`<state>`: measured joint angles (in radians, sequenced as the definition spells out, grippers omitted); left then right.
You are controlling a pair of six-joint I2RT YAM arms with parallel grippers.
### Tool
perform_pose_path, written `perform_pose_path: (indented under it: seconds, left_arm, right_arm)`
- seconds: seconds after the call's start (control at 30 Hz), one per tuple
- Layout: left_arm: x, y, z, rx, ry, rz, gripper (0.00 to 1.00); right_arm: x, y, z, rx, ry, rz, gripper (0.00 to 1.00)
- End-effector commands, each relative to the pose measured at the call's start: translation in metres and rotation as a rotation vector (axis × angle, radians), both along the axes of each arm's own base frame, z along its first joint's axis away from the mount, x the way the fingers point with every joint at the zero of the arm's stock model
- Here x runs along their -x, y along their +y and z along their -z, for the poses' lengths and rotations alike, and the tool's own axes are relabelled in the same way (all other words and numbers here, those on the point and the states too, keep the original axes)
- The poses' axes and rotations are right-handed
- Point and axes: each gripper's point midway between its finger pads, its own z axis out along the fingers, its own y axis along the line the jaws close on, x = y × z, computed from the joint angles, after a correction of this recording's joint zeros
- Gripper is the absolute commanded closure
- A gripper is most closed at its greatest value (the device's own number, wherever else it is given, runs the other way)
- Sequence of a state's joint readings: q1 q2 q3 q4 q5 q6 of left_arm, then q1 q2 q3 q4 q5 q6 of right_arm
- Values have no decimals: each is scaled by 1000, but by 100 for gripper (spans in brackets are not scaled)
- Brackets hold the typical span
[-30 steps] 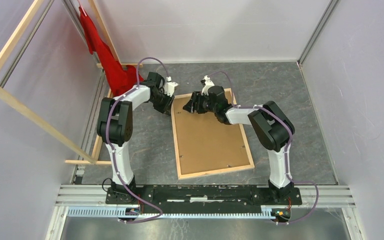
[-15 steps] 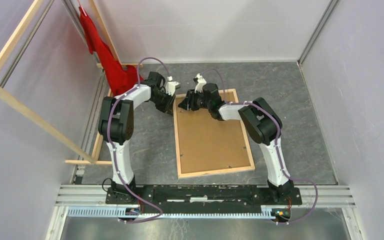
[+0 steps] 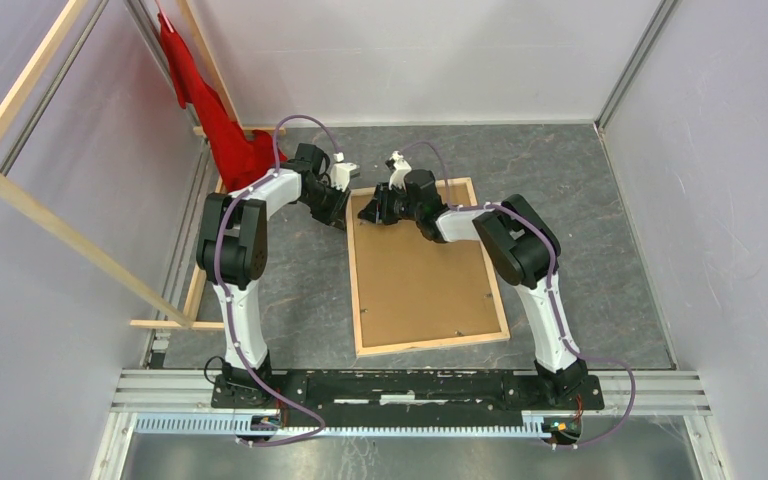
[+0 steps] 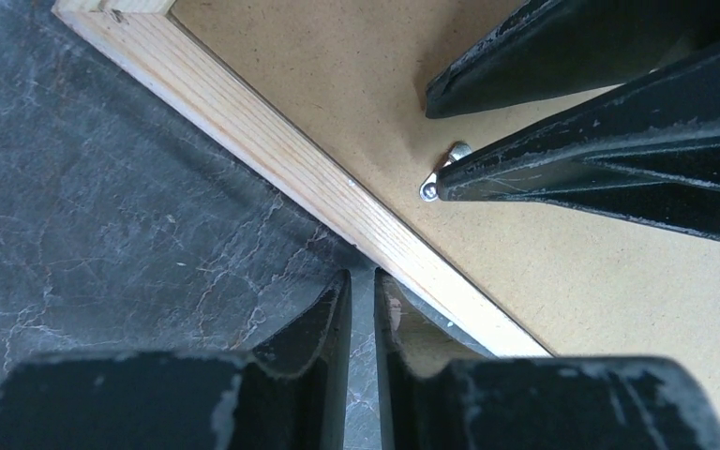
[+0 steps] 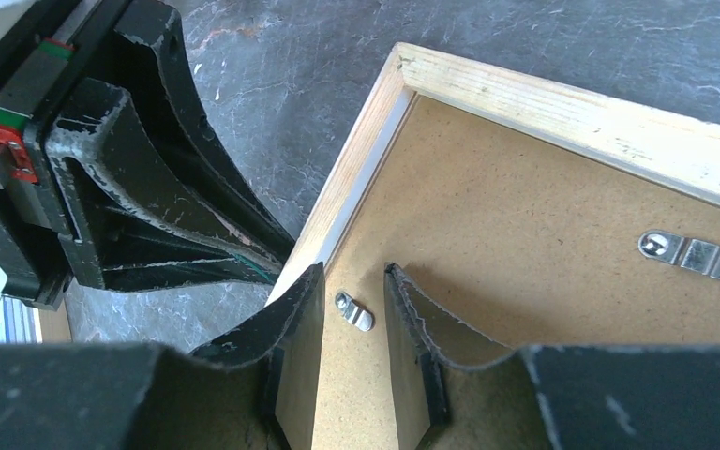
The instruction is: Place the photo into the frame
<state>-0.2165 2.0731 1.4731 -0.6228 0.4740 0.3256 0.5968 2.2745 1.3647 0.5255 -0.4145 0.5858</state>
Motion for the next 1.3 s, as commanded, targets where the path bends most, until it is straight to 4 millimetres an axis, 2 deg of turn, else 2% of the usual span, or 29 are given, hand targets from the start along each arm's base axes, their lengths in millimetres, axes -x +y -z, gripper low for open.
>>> perform_pose_path:
  seconds: [0.0,0.3,0.77,1.27]
  left_arm:
    - [-1,-1,5,8,17,-34,78]
    - [-4,-1,2,9,4,-40,78]
    - [-3,1,5,-1,7,-42,79]
    - [-7,-1,1,5,-5,-40,80]
  right_arm:
    - [4,11,-5,-20,-25,-35,64]
    - [12,13,-11,-10,-31,-46,65]
    - [29,3,-8,7,-17,-36,67]
    - [28,18,-6,-18,-2,-61,68]
